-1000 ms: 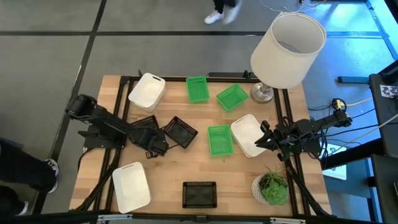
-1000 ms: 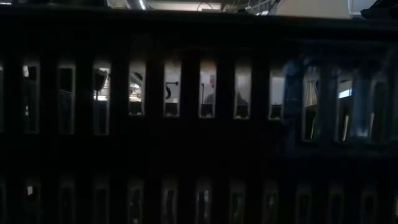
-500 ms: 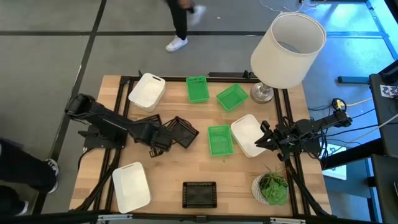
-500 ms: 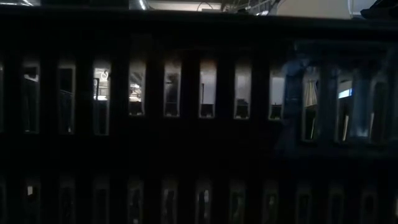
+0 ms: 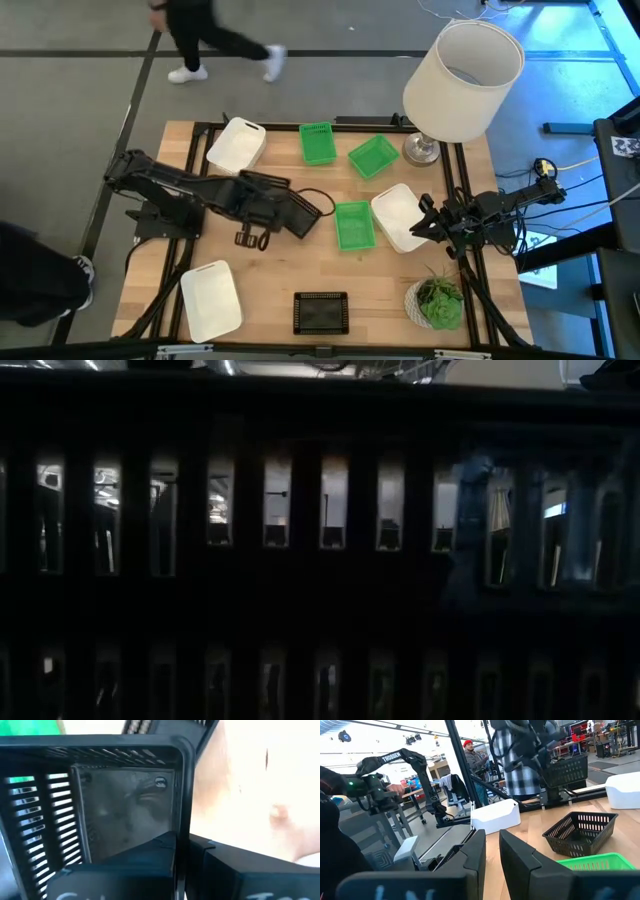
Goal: Stack baskets by color
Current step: Stack the top left black bin on the top right black bin
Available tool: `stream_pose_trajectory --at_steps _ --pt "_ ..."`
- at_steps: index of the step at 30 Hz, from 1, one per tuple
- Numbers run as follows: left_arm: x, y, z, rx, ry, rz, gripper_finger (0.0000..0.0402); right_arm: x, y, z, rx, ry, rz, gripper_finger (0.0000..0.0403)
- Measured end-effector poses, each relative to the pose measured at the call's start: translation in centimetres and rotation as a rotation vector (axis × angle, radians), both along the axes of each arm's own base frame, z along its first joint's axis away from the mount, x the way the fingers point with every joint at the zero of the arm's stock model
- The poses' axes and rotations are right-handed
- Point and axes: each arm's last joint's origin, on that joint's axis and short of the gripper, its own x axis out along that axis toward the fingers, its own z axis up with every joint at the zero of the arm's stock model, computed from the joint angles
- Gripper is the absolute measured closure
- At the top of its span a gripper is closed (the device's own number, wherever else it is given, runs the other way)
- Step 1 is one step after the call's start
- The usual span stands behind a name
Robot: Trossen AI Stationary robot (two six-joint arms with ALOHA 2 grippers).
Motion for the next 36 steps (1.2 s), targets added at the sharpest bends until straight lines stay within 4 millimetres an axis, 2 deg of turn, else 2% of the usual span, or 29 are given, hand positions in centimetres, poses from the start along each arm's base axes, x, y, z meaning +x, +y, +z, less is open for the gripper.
stream_pose_trajectory --at_steps 4,10,16,19,26,36 --pt "0.7 0.8 0.2 0.049 -0.005 -0.149 0.0401 0.0 0.0 0.0 -0.017 -0.006 -0.002 0.0347" --pt "3.7 2.0 -0.7 0.040 -0.097 -0.217 0.0401 0.0 0.0 0.0 -0.025 -0.008 -0.003 0.0347" --pt "6.1 2.3 -3.4 -0.109 -0.061 -0.228 0.0401 0.0 0.0 0.0 -0.027 -0.003 -0.003 0.0347" --pt "6.9 2.1 -5.0 -0.129 -0.005 -0.261 0.0401 0.0 0.0 -0.1 -0.030 0.004 -0.004 0.0347" --pt "7.9 1.9 -7.2 -0.170 0.068 -0.345 0.0402 0.0 0.0 -0.2 -0.033 0.013 -0.003 0.0347" --pt "8.4 2.2 -9.3 -0.158 0.159 -0.327 0.0401 0.0 0.0 -0.2 -0.033 0.013 -0.003 0.0347"
